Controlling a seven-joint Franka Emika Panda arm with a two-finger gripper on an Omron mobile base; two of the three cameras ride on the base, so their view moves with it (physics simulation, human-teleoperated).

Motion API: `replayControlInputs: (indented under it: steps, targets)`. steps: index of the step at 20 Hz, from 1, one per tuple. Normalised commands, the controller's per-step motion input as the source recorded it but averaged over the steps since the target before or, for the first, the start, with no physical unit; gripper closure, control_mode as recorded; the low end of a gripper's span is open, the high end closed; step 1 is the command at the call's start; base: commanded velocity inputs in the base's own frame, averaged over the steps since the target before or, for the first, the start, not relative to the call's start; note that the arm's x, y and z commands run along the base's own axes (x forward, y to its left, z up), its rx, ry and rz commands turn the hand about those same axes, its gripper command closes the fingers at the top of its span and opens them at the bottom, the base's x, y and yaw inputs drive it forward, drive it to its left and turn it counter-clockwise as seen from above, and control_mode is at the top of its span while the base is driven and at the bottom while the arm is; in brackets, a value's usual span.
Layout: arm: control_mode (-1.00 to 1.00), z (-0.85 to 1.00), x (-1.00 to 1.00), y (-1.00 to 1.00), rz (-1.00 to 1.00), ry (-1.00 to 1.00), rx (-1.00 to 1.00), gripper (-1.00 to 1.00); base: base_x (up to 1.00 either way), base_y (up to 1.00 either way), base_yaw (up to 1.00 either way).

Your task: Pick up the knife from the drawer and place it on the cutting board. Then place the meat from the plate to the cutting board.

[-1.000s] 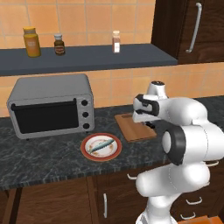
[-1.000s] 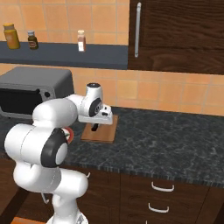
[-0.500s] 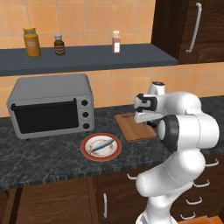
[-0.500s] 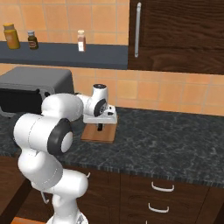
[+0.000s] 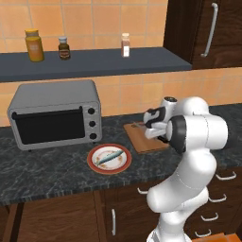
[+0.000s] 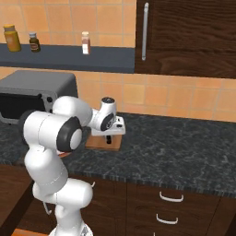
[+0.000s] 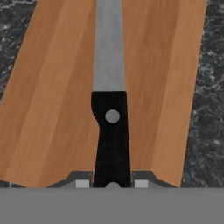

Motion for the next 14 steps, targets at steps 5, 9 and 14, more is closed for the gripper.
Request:
replayControlInputs:
  steps: [5, 9, 14]
  targets:
    - [-1.0, -0.29, 0.0, -0.12, 0.06, -0.05, 0.0, 1.0, 0.0, 0.0, 0.0]
    - [-1.0, -0.16, 0.04, -0.16, 0.04, 0.0, 0.0, 1.0, 0.0, 0.0, 0.0]
    - [-1.0, -0.01, 0.21, 0.0, 0.03, 0.0, 0.0, 1.0, 0.0, 0.0, 0.0]
